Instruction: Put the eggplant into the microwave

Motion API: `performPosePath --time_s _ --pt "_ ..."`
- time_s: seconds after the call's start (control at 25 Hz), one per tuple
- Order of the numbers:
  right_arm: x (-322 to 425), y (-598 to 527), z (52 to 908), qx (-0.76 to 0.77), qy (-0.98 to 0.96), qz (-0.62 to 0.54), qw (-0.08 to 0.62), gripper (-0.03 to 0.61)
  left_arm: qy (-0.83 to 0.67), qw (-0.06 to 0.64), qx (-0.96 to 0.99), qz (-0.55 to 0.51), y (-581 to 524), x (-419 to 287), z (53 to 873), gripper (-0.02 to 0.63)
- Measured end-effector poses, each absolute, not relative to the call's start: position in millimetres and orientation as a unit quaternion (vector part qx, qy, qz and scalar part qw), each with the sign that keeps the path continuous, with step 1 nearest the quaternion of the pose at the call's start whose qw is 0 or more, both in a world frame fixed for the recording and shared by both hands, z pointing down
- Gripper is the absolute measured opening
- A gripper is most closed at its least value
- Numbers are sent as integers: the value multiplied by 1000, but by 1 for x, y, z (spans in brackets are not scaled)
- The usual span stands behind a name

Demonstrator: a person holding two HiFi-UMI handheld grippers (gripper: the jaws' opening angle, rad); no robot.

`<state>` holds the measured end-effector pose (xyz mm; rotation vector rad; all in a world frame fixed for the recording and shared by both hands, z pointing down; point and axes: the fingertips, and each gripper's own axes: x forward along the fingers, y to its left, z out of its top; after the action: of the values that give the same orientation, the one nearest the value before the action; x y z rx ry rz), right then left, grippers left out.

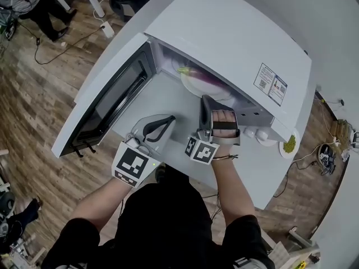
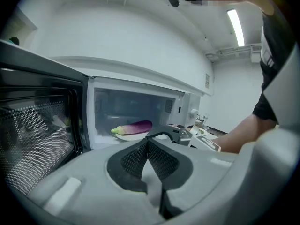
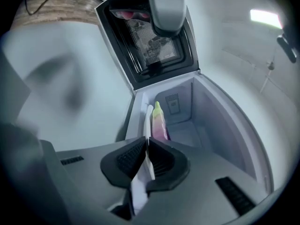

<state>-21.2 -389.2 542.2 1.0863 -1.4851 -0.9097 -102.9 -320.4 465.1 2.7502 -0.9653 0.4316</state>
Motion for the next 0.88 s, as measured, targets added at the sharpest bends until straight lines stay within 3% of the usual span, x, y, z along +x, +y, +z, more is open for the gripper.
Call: performPosePath --time_s 0.32,0.4,0.52,0.88 --pt "-34 -387 533 454 -674 -323 486 101 -332 106 925 150 -321 -106 465 9" --pt "-33 -384 533 453 -684 -310 480 95 -335 110 924 151 -321 -107 466 9" --pt "-29 -385 535 455 -691 -291 480 37 -337 112 922 153 -322 -109 465 9" --pt "-21 -410 532 470 -696 -265 473 25 -340 115 920 155 -335 -112 462 9"
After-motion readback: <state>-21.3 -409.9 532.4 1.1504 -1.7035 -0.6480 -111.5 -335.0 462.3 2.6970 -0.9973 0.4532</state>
